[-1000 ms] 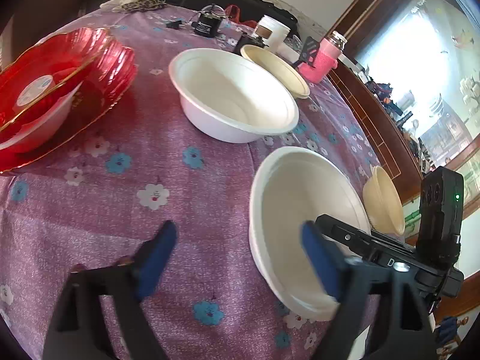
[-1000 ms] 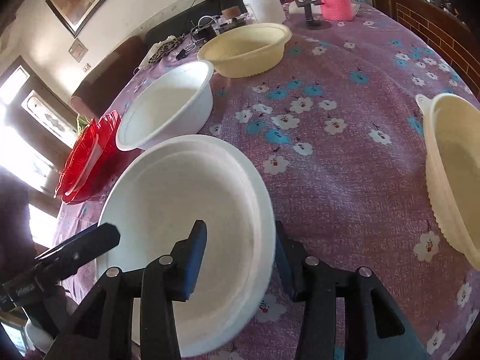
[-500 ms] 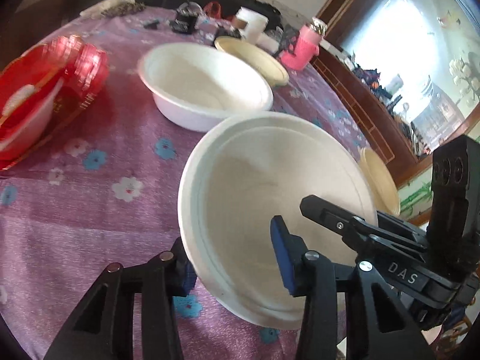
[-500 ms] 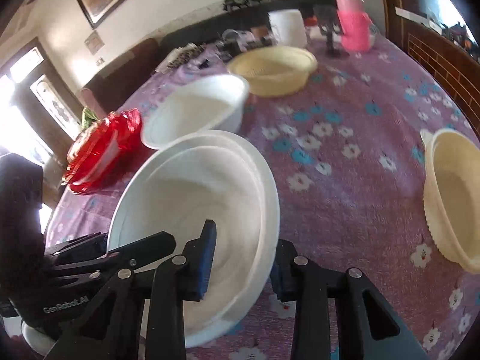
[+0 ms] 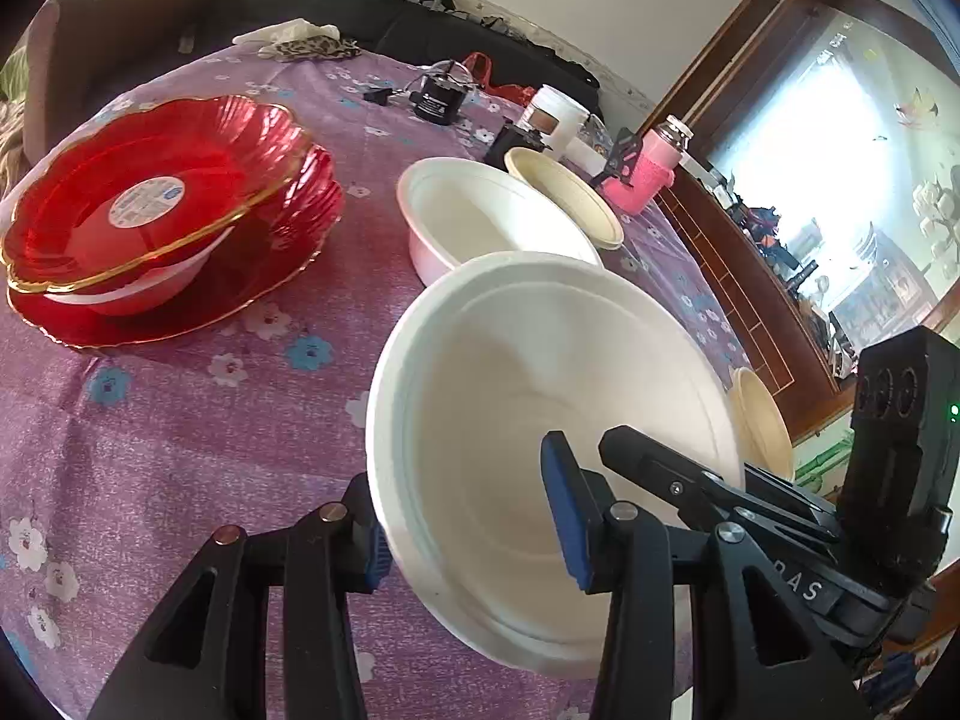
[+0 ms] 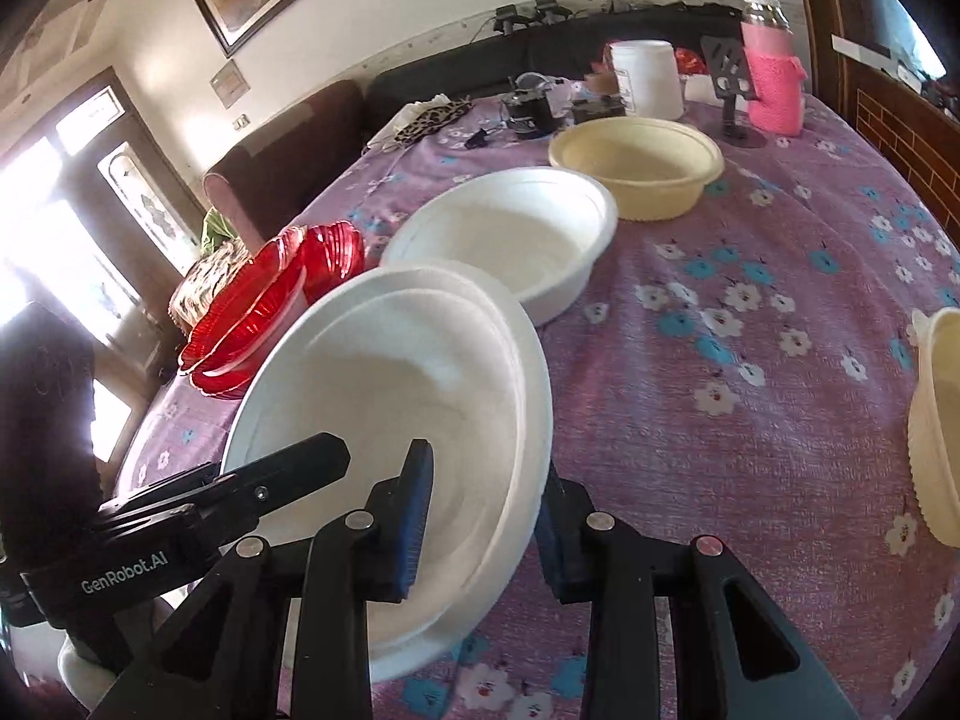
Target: Organize plates and bowls
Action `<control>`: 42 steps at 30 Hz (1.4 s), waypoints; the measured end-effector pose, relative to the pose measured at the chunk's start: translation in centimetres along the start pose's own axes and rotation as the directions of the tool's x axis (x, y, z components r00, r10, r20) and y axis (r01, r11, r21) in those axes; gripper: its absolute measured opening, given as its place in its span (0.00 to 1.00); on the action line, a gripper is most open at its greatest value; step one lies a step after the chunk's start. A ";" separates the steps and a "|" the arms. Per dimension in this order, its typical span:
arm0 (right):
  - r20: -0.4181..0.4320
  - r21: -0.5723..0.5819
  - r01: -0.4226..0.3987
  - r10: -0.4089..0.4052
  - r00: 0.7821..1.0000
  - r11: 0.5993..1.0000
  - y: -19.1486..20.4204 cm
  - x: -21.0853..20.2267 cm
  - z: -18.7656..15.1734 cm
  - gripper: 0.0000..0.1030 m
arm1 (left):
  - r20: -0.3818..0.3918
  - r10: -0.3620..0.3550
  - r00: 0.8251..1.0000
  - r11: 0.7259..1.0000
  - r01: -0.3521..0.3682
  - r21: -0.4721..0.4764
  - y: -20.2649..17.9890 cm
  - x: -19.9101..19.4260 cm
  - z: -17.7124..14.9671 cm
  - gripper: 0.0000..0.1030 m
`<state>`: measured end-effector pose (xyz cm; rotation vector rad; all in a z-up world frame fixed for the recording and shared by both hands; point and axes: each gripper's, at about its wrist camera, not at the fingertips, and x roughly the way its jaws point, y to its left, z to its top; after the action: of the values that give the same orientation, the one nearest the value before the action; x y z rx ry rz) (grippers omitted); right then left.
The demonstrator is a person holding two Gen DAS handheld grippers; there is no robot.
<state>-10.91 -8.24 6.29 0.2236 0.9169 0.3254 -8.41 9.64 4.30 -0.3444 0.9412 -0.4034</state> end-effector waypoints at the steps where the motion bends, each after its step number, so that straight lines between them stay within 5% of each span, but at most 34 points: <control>1: 0.002 -0.009 0.006 -0.006 1.000 1.000 0.2 0.1 0.0 0.33 | 0.000 0.002 1.000 1.000 -0.002 -0.001 0.1 -0.1 0.0 0.41; 14: -0.027 0.028 0.035 -0.034 0.999 0.999 -2.0 1.3 -0.1 0.36 | -0.072 0.030 0.997 0.997 -0.025 0.066 -1.4 2.5 -0.9 0.43; 18: 0.005 0.099 0.016 -0.016 1.000 0.995 -3.9 0.0 0.9 0.68 | -0.085 0.040 0.996 0.997 -0.035 0.064 -1.1 2.7 -0.7 0.58; 23: 0.068 0.157 0.065 -0.076 0.995 0.985 -6.4 -2.3 3.8 0.69 | -0.100 0.038 0.994 0.996 -0.029 0.087 -0.8 1.1 0.1 0.61; 27: 0.087 0.254 0.041 -0.065 0.994 0.966 -9.6 -2.0 7.6 0.69 | -0.054 0.001 0.999 0.995 0.004 0.104 -1.6 -1.6 4.4 0.62; 30: 0.081 0.323 0.006 -0.033 0.996 0.946 -11.5 -0.1 10.6 0.69 | -0.065 0.007 0.998 0.993 0.001 0.120 -3.0 -1.5 9.8 0.78; 37: 0.075 0.472 0.030 -0.075 0.994 0.881 -15.9 5.6 15.9 0.69 | -0.130 0.080 0.988 0.993 -0.067 0.098 -5.1 7.6 20.8 0.79; 42: 0.061 0.511 0.047 -0.091 0.994 0.858 -17.8 8.3 16.9 0.69 | -0.210 0.076 0.975 0.997 -0.073 0.020 -4.7 14.3 24.0 0.79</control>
<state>10.61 -22.57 4.30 0.6877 0.9123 -0.0036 18.19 1.33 9.40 -0.2574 1.1551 -0.3814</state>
